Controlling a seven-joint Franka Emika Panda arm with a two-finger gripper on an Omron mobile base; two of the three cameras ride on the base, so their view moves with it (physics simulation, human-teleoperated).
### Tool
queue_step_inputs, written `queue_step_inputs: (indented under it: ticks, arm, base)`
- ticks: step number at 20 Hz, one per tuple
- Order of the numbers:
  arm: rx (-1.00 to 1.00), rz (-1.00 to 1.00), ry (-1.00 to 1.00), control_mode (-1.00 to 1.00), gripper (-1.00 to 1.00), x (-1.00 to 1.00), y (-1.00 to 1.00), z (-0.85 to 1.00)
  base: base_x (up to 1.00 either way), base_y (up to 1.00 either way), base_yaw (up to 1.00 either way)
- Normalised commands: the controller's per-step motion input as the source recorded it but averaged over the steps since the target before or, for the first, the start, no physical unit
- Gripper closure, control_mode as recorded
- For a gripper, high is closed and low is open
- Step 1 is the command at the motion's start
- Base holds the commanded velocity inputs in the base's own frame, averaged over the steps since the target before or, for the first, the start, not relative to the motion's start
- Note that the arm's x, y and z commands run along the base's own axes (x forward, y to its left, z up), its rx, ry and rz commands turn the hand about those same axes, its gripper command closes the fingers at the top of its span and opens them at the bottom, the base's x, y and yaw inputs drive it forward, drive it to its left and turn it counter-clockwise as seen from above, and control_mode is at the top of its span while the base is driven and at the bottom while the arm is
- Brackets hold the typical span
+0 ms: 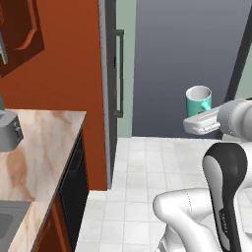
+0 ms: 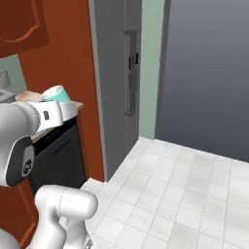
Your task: Open the cabinet directly in front. Then move the liquor and the mug to the dining counter with the candle on it.
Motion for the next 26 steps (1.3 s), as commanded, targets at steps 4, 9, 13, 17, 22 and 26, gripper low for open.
queue_step_inputs:
  ticks: [4,9,13,17,22,26]
  arm:
    - [0.0,0.0,0.0,1.0,1.0,0.0,0.0,0.0]
    - [0.0,0.0,0.0,1.0,1.0,0.0,0.0,0.0]
    - [0.0,0.0,0.0,1.0,1.0,0.0,0.0,0.0]
    - [0.0,0.0,0.0,1.0,1.0,0.0,0.0,0.0]
    - [0.0,0.0,0.0,1.0,1.0,0.0,0.0,0.0]
    - [0.0,0.0,0.0,1.0,1.0,0.0,0.0,0.0]
  base:
    - [-0.13,0.01,-0.38]
    - [-0.11,0.02,-0.39]
    - [-0.11,0.02,-0.39]
    - [-0.11,0.01,-0.4]
    - [-0.1,0.02,-0.4]
    - [-0.04,0.06,-0.4]
